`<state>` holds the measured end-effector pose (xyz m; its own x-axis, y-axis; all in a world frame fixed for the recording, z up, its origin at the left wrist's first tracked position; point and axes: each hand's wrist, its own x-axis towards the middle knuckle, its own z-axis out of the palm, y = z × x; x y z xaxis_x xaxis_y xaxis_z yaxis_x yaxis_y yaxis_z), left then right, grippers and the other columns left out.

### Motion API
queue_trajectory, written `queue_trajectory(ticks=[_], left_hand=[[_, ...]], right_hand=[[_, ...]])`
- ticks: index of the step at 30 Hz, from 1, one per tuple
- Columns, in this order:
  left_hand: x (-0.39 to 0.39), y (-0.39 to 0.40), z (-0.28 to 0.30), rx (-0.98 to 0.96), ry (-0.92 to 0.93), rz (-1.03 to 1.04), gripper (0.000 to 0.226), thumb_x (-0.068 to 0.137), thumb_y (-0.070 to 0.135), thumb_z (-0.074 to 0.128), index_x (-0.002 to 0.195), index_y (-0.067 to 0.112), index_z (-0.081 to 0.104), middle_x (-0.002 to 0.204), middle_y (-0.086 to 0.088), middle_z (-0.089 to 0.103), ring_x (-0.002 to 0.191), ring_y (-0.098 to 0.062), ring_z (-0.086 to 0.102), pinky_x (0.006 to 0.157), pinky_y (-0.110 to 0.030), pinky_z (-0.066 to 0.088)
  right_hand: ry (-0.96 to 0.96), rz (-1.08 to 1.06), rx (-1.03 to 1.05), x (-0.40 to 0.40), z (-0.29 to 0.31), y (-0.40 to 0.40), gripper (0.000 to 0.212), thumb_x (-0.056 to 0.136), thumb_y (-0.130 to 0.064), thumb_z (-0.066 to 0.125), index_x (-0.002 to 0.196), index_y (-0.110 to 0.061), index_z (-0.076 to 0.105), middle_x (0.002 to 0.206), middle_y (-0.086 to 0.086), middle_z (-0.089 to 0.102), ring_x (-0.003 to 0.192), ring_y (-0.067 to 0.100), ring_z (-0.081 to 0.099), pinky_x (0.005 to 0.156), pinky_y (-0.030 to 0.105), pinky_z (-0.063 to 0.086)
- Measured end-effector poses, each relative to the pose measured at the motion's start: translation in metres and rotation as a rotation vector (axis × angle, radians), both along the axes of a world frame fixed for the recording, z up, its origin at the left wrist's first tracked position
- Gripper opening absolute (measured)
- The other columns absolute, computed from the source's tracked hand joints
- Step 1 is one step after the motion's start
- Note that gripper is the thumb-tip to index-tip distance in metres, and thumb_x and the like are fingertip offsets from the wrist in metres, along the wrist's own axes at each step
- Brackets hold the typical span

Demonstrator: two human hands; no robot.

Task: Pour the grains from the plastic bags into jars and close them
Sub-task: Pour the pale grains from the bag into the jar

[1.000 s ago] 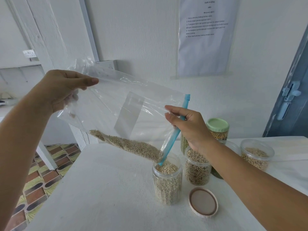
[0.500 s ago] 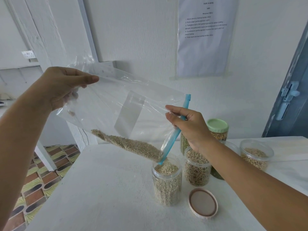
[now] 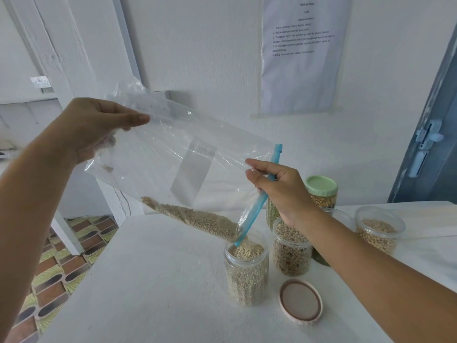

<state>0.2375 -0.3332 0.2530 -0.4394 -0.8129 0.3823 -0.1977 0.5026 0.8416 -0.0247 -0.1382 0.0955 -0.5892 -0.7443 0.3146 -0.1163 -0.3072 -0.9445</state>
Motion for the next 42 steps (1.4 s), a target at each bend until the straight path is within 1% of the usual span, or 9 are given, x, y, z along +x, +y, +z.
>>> queue_trajectory(ticks=[3,6,13,18,25,30,35,37,42], left_hand=[[0.0003,-0.0026,-0.0023,0.018,0.01,-0.01,0.029,0.058,0.046,0.091,0.082,0.03,0.085,0.107,-0.025,0.069,0.092,-0.028,0.049,0.068,-0.036,0.042],[0.001,-0.003,-0.0037,0.027,0.016,-0.026,0.028,0.059,0.045,0.091,0.081,0.03,0.085,0.092,-0.011,0.067,0.089,-0.028,0.047,0.068,-0.035,0.042],[-0.0019,0.0014,-0.001,0.006,0.016,-0.01,0.018,0.07,0.037,0.09,0.083,0.026,0.084,0.1,-0.015,0.069,0.089,-0.026,0.052,0.071,-0.036,0.043],[-0.0043,0.0007,-0.0055,0.03,0.023,-0.011,0.028,0.071,0.035,0.088,0.092,0.02,0.081,0.083,-0.004,0.063,0.077,-0.02,0.046,0.066,-0.033,0.042],[-0.0036,0.0015,-0.0005,0.016,0.033,-0.024,0.034,0.056,0.045,0.094,0.084,0.028,0.085,0.095,-0.011,0.067,0.091,-0.024,0.051,0.072,-0.037,0.041],[-0.0062,0.0047,-0.001,0.03,0.049,-0.016,0.022,0.06,0.042,0.092,0.077,0.03,0.084,0.089,-0.009,0.064,0.09,-0.025,0.048,0.071,-0.036,0.041],[-0.007,0.0045,0.0033,0.039,0.046,0.008,0.027,0.067,0.038,0.091,0.086,0.021,0.083,0.092,-0.01,0.067,0.084,-0.021,0.054,0.072,-0.035,0.044],[-0.0076,0.0037,0.0042,0.039,0.047,0.008,0.029,0.069,0.037,0.09,0.091,0.019,0.081,0.088,-0.006,0.067,0.08,-0.017,0.055,0.071,-0.032,0.045],[-0.0086,0.0047,0.0026,0.058,0.048,0.01,0.016,0.07,0.035,0.091,0.077,0.023,0.083,0.087,-0.008,0.063,0.081,-0.019,0.05,0.07,-0.033,0.043]], right_hand=[[0.002,0.003,0.007,-0.0001,-0.0007,-0.0013,0.028,0.092,-0.016,0.077,0.12,-0.021,0.078,0.087,-0.021,0.068,0.07,-0.003,0.061,0.085,0.021,0.05],[0.002,0.004,0.006,0.0006,-0.0016,-0.0018,0.028,0.092,-0.016,0.077,0.12,-0.022,0.078,0.085,-0.022,0.068,0.07,-0.003,0.06,0.085,0.021,0.049],[0.006,-0.011,-0.001,-0.001,-0.0027,-0.0022,0.028,0.093,-0.017,0.077,0.121,-0.022,0.077,0.083,-0.025,0.068,0.07,-0.003,0.059,0.084,0.02,0.05],[0.003,-0.001,-0.003,-0.0009,-0.0033,-0.0008,0.028,0.092,-0.018,0.077,0.12,-0.022,0.078,0.084,-0.023,0.068,0.068,-0.002,0.058,0.082,0.021,0.051],[0.006,-0.002,-0.011,-0.0029,-0.0018,-0.0022,0.028,0.093,-0.017,0.077,0.12,-0.021,0.078,0.085,-0.02,0.069,0.066,0.002,0.054,0.082,0.021,0.051],[-0.007,0.016,-0.003,-0.0025,-0.0035,-0.0017,0.028,0.093,-0.016,0.077,0.12,-0.022,0.078,0.081,-0.021,0.067,0.067,0.003,0.054,0.083,0.022,0.051],[-0.023,0.025,-0.02,-0.0025,-0.0019,-0.002,0.026,0.092,-0.015,0.077,0.117,-0.022,0.079,0.092,-0.011,0.069,0.066,0.004,0.053,0.081,0.021,0.051],[-0.025,0.041,-0.013,-0.0019,-0.0025,-0.002,0.026,0.092,-0.014,0.077,0.117,-0.022,0.079,0.088,-0.011,0.067,0.067,0.004,0.053,0.08,0.02,0.051],[-0.042,0.046,-0.011,-0.0026,-0.0044,-0.0008,0.026,0.093,-0.014,0.076,0.118,-0.02,0.078,0.077,-0.018,0.064,0.067,0.005,0.052,0.08,0.018,0.05]])
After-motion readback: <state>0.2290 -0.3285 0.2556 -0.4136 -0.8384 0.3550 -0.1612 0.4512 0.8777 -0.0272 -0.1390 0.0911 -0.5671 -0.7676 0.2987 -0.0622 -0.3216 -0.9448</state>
